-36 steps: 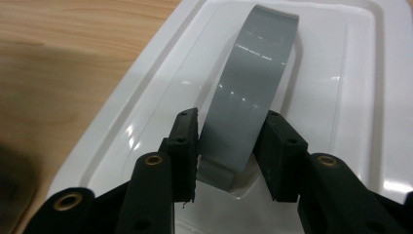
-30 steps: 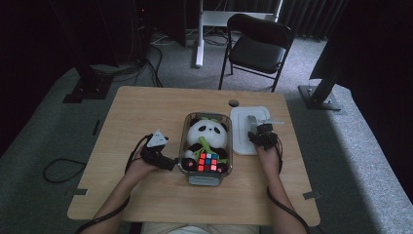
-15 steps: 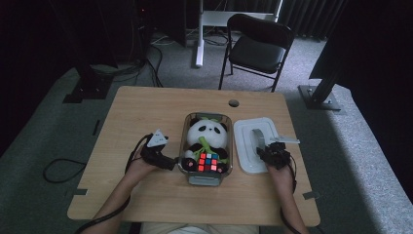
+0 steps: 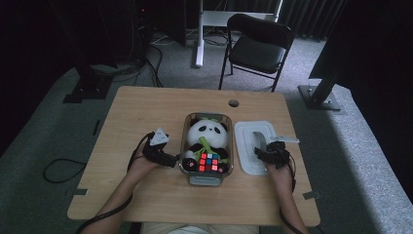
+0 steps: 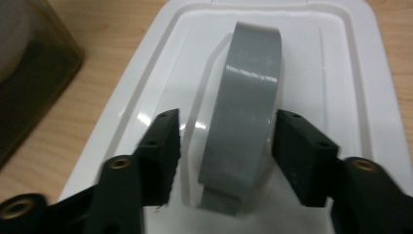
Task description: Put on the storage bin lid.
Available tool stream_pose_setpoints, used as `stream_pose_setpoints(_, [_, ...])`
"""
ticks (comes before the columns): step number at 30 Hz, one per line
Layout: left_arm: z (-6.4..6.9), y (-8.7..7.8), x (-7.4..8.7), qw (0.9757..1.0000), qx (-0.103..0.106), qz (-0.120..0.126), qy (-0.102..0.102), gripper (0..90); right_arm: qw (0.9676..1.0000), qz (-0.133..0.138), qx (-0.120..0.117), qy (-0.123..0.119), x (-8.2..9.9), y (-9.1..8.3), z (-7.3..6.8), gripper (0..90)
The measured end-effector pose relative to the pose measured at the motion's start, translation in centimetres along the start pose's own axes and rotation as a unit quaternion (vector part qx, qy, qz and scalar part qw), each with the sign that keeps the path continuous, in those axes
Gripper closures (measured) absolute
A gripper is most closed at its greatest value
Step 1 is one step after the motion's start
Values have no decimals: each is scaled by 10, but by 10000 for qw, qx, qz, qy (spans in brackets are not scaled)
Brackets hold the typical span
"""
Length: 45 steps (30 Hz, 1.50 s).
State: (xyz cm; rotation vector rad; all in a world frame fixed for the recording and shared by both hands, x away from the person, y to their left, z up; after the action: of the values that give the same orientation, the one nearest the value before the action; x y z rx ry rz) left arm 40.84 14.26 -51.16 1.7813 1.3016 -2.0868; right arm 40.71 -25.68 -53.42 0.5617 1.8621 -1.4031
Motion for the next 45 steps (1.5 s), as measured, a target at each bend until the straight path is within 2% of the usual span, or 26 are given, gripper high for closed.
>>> stream_pose_setpoints(3, [-2,1,-2,10000,-64,64,-21,5,9997,29,194,-120,-3,2,-2,433])
stream_pose_setpoints(6, [-3,2,-3,9999,-49,64,-127,5,9997,84,232,-4,-5,4,-1,472])
stream_pose_setpoints(10, [-2,1,-4,9999,-38,17,-132,5,9992,-5,406,-53,-4,9,0,582])
stream_pose_setpoints(11, [-1,0,-4,9999,-28,11,-123,5,9993,-48,366,-50,-3,10,0,604])
stream_pose_setpoints(13, [1,0,-4,9999,-11,13,-116,5,9990,-64,430,-99,-3,10,-1,621])
stream_pose_setpoints(17, [5,1,-5,9999,76,17,-80,5,9993,18,371,16,-6,6,-1,663])
stream_pose_setpoints(21, [10,3,-6,9999,135,13,-69,5,9990,170,407,16,-11,-7,1,665])
stream_pose_setpoints(25, [14,5,-9,9999,132,7,8,5,9984,377,400,119,-20,-27,5,665])
stream_pose_setpoints(27, [17,7,-10,9999,161,-1,54,5,9976,508,458,136,-25,-38,7,665])
stream_pose_setpoints(28, [17,7,-10,9999,161,-1,54,5,9976,508,458,136,-25,-38,7,665])
stream_pose_setpoints(30, [21,9,-12,9998,206,-9,61,5,9960,703,526,173,-34,-55,9,665])
stream_pose_setpoints(33, [26,12,-14,9995,294,-13,78,5,9947,850,542,188,-43,-71,10,665])
stream_pose_setpoints(34, [26,12,-14,9995,294,-13,78,5,9947,850,542,188,-43,-71,10,665])
stream_pose_setpoints(37, [36,17,-18,9989,434,-62,178,5,9934,1078,341,214,-59,-94,4,665])
stream_pose_setpoints(42, [47,25,-24,9979,580,-81,287,4,9914,1300,57,115,-74,-111,-11,665])
stream_pose_setpoints(45, [54,30,-28,9973,639,-90,349,5,9900,1395,-190,74,-79,-117,-22,665])
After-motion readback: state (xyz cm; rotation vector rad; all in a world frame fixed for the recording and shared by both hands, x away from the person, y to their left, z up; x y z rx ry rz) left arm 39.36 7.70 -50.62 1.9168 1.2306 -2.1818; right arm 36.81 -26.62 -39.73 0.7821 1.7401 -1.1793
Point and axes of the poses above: each handheld gripper's, and its own axes: y roughly forward along the jaws, x roughly out of its underside, z roughly to its right, the point moved 4 cm from there along y, roughly forward along the jaws, and after that the axes turned 2 degrees about z, right-handed, at the moved point
